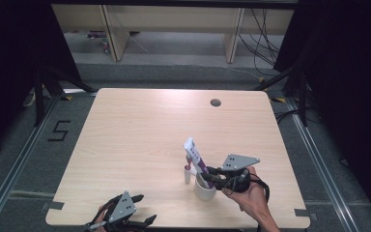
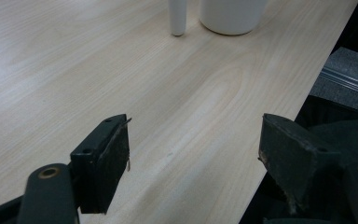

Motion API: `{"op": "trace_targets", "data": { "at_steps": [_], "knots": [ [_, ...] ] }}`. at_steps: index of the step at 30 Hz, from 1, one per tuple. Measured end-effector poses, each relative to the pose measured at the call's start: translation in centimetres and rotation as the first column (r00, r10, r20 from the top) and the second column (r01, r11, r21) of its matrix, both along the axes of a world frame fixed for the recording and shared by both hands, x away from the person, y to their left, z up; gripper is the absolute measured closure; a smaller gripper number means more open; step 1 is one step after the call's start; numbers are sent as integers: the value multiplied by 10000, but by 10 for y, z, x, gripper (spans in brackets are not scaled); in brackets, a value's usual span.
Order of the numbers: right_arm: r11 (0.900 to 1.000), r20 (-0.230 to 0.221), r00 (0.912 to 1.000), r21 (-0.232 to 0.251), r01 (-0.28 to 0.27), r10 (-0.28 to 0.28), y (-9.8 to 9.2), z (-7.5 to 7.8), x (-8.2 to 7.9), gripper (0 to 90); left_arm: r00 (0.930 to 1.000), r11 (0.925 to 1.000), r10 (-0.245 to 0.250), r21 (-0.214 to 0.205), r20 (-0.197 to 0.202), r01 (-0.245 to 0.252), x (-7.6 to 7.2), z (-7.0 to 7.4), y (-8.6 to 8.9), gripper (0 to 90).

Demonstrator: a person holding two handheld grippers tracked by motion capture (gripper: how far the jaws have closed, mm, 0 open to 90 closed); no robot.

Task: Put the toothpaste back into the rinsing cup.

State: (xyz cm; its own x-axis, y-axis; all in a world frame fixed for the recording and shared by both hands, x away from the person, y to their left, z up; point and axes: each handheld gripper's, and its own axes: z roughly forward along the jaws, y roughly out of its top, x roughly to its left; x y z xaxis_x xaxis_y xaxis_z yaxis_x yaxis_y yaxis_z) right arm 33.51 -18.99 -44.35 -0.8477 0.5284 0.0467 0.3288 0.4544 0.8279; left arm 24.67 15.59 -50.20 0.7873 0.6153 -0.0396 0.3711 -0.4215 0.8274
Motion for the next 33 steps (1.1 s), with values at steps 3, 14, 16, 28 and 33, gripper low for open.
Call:
{"op": "trace_targets", "data": {
  "at_steps": [3, 14, 16, 28, 33],
  "knots": [
    [9994, -116, 9999, -343, -48, 44, 0, -5, -1, 751, 10000, 10000, -18, 24, 24, 18, 0, 0, 0, 242],
    [9995, -121, 9999, -298, 66, -70, -1, -2, -4, 733, 9999, 10000, -11, 56, 124, 10, 0, 1, 1, 242],
    [9999, -204, 9997, -86, 113, -114, -2, 0, -5, 716, 9999, 10000, -6, 61, 125, 5, 0, 1, 1, 242],
    [9982, -211, 9993, 511, 308, -298, -13, 8, -9, 575, 9999, 9999, 16, 103, 157, -17, 0, 1, 2, 242],
    [9953, -188, 9980, 747, 613, -600, -21, 13, -12, 500, 10000, 10000, 56, -22, 73, -56, -1, 1, 2, 242]
  ]
}}
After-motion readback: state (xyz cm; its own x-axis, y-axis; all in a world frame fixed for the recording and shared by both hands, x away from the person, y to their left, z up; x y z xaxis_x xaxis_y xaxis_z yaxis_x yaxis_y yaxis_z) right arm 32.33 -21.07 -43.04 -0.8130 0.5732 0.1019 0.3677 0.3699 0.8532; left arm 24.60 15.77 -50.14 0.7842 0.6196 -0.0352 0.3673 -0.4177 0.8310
